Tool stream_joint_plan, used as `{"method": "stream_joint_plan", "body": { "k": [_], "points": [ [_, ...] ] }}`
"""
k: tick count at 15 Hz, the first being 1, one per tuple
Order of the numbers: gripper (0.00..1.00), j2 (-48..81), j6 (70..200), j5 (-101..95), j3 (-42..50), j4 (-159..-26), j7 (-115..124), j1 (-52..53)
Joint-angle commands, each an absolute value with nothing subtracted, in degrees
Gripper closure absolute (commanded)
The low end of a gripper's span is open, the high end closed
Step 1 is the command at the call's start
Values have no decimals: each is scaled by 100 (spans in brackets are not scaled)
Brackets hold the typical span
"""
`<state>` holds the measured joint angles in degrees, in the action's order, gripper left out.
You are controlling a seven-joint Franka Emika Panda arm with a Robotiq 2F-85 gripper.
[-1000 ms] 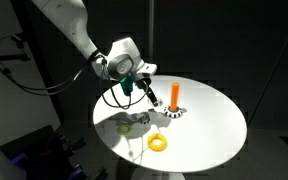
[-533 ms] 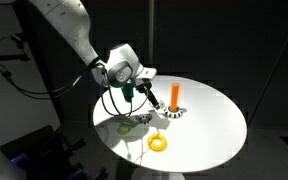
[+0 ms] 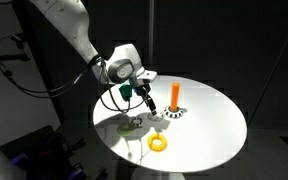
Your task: Remove the colorless ring from the orange rod and put it on the table
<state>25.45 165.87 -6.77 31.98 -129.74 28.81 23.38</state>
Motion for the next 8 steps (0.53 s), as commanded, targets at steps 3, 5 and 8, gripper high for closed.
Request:
{"method": "stream_joint_plan", "body": {
  "k": [3, 5, 8],
  "points": [
    [0, 1903, 14611, -1324, 2652, -12568, 2651, 1862],
    [0, 1722, 14026, -1367, 2210, -12419, 2423, 1493],
    [0, 1463, 13354, -1112, 1536, -12294, 1799, 918]
  ]
}}
